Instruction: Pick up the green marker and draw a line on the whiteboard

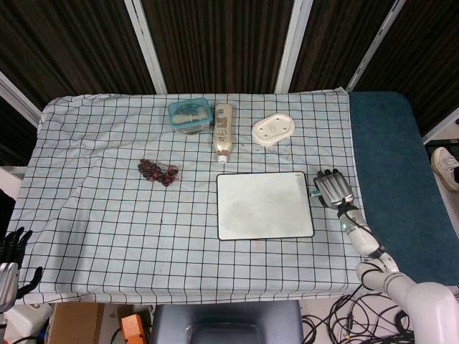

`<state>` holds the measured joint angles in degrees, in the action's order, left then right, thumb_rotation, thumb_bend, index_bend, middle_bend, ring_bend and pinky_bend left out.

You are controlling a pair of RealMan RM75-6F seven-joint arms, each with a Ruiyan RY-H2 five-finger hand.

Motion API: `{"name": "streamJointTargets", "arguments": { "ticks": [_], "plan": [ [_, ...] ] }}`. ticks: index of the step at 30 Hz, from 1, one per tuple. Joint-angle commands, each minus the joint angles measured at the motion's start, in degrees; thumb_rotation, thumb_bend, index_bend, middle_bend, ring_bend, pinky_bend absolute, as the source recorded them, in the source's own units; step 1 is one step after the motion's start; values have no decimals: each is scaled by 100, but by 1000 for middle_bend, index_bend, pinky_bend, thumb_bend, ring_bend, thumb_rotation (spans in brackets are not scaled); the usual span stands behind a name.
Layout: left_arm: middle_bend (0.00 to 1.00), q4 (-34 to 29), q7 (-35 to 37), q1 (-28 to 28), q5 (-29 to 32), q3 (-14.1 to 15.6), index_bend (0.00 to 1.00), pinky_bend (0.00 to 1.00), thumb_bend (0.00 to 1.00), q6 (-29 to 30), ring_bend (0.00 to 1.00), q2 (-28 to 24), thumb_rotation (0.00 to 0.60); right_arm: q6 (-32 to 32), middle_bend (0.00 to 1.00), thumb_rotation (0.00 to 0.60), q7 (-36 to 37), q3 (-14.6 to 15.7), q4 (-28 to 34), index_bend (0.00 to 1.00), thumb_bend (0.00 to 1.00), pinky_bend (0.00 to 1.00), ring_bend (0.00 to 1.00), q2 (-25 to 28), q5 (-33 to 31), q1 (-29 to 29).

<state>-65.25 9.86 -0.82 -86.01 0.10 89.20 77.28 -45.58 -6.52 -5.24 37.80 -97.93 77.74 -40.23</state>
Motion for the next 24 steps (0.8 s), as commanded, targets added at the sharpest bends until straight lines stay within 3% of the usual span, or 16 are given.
{"name": "streamJointTargets", "arguments": {
  "ticks": [1,12,24],
  "plan": [
    [0,6,3,6,-1,-3,0,46,387,-14,0,-3,600,-7,303,600,-14,-5,-10,506,300,331,255,0,1,6],
    [0,-1,10,23,2,-37,0,46,387,-52,0,-14,600,-13,340,600,-85,22,-43,561,302,374,293,-28,35,45],
    [0,34,66,48,-11,-60,0,46,387,-51,0,-16,600,-117,498,600,-347,86,-78,771,306,466,445,-49,123,93]
  ]
}}
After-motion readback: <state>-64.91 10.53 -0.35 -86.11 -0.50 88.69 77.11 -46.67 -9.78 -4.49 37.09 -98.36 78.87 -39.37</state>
